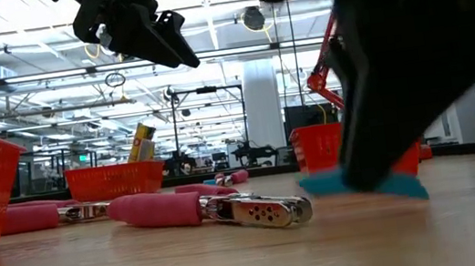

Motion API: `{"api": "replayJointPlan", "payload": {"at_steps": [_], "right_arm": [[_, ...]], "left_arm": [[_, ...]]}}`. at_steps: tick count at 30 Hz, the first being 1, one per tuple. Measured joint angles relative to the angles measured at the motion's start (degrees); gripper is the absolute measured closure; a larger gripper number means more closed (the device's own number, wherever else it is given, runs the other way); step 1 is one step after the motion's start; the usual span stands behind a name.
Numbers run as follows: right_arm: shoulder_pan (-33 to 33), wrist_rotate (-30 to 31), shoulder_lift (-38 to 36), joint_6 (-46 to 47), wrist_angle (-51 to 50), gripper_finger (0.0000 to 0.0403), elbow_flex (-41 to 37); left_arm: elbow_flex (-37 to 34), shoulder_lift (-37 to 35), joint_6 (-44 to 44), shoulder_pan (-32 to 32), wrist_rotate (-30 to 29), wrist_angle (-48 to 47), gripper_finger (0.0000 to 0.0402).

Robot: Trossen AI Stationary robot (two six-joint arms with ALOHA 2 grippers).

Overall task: Pick & Place School Supplies
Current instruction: Put the blue eraser into the middle red basket

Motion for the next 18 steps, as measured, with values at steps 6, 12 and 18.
{"api": "replayJointPlan", "payload": {"at_steps": [6,12,18], "right_arm": [[0.47,5.16,-0.21,-2.5,-3.08,0.0365,3.11],[0.26,10.12,-0.28,-2.53,-15.06,0.0365,6.82],[-1.09,13.65,-0.5,-4.69,-23.98,0.0365,10.21]], "left_arm": [[0.0,0.0,-0.28,0.0,-0.01,0.11,0.0153],[0.0,0.0,-0.48,0.0,-0.02,0.1,0.0153],[0.0,0.0,-0.44,-0.01,-0.04,0.08,0.0153]]}}
